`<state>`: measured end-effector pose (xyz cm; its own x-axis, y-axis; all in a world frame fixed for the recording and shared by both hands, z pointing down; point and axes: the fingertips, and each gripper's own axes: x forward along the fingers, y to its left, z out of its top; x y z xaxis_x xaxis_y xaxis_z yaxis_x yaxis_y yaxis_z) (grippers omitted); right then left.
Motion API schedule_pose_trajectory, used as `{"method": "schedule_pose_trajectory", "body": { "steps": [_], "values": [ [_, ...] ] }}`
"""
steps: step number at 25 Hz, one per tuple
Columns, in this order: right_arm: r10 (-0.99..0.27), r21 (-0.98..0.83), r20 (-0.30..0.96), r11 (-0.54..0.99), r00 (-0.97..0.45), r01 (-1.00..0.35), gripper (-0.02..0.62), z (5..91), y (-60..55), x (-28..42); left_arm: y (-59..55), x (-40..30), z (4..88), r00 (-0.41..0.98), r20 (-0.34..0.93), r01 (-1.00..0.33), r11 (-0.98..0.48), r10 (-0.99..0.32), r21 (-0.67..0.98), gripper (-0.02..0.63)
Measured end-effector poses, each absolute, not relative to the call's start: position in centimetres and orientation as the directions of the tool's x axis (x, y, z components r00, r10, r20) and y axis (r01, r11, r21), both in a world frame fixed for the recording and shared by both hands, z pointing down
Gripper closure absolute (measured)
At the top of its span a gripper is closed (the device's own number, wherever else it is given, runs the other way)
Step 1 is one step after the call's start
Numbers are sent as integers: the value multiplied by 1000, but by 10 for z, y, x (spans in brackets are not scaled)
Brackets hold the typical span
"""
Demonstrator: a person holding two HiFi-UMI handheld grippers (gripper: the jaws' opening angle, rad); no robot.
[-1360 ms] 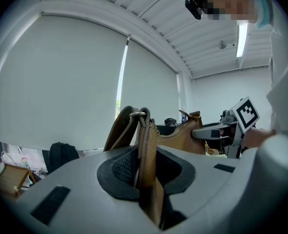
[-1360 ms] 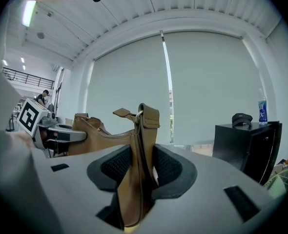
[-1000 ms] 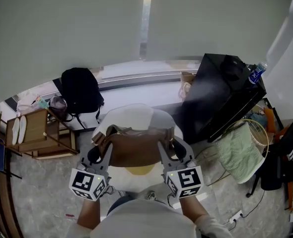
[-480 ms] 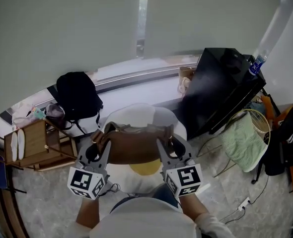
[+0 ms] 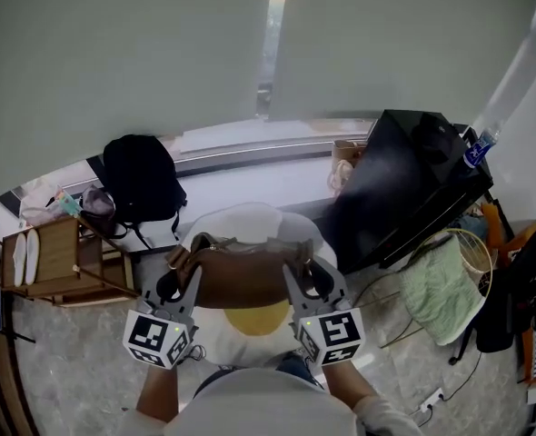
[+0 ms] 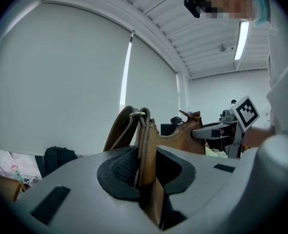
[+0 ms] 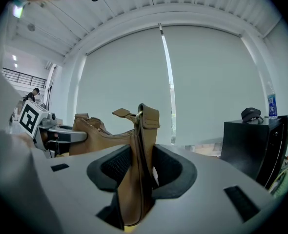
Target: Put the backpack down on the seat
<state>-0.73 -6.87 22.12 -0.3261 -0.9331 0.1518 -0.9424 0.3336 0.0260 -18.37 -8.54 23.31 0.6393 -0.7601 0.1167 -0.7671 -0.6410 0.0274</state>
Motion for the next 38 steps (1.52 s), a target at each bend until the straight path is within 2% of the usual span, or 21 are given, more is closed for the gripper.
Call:
{"method": "schedule_pose_trajectory", "body": {
  "steps": [10,38],
  "values": [
    [-920,9,187,351,-344,-936,431,242,-105,49,-115,-128,255,610,143,-791,-608,-779,60,518],
    [-903,-66,300,302,-307,-951,431,390,-177,92,-188,-86,397,610,257,-791,-596,-750,139,518]
  ]
}}
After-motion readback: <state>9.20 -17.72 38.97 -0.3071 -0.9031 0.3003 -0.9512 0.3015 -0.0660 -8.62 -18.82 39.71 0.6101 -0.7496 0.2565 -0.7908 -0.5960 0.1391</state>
